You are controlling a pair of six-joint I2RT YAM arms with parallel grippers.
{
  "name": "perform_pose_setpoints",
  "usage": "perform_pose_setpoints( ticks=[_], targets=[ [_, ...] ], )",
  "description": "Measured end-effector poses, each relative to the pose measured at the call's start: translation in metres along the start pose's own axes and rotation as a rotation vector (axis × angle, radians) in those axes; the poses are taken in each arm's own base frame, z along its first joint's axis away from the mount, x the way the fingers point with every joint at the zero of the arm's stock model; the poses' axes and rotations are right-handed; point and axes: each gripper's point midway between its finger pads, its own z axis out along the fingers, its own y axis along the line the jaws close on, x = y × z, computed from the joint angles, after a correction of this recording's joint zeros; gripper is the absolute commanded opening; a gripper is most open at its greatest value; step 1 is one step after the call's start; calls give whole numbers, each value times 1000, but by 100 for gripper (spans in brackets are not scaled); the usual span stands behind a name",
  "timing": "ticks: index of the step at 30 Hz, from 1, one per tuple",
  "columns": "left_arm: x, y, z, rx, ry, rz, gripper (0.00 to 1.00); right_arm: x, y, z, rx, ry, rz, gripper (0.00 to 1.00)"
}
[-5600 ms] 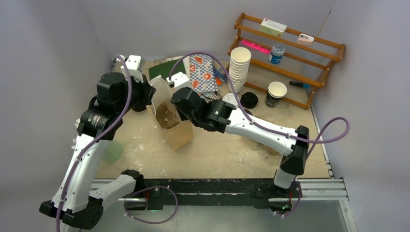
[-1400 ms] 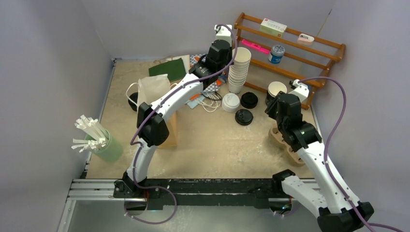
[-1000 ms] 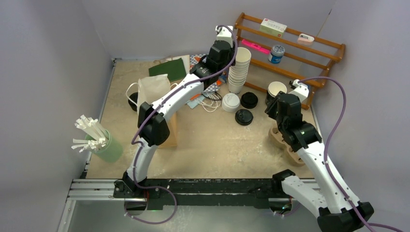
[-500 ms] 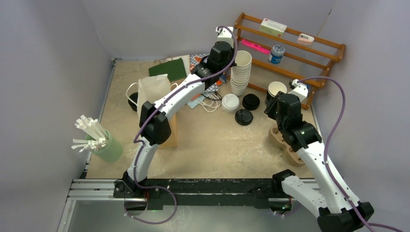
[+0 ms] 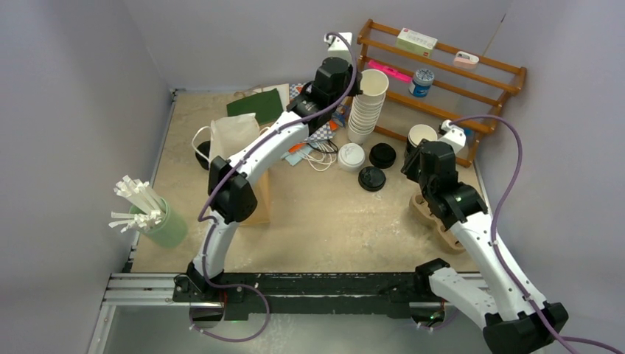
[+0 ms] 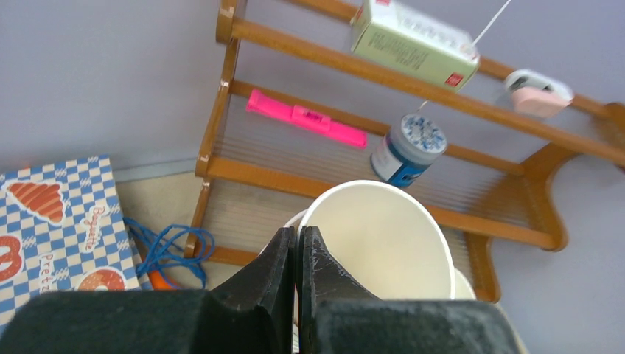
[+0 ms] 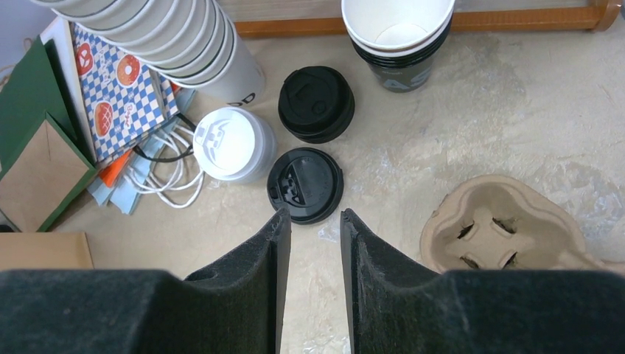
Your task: Pack the takeout coffee
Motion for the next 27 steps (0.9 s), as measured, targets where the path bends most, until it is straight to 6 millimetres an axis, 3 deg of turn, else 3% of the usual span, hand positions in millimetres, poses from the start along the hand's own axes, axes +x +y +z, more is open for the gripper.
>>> perform_pose_setpoints(
  ticks=[6, 11, 16, 19, 23, 25, 27],
  targets=[
    [-38, -12, -13, 37, -82, -36, 0, 2, 10, 6, -24, 32, -10, 33],
    [-59, -16, -21, 67, -120, -69, 0, -8, 30, 13, -69, 46, -15, 32],
    [-96, -26, -41, 117, -189, -84, 0, -18, 41, 12, -106, 30, -16, 32],
    [-126, -34, -67, 159, -236, -93, 0, -25, 43, 9, -111, 12, -19, 32],
    [-160, -41, -124, 224, -279, -102, 0, -33, 44, 3, -124, -9, -10, 32],
    [-163, -42, -149, 251, -279, -102, 0, -35, 44, -1, -130, -20, -3, 32],
    [-153, -44, -173, 278, -255, -98, 0, -38, 43, -5, -133, -32, 5, 32]
  ],
)
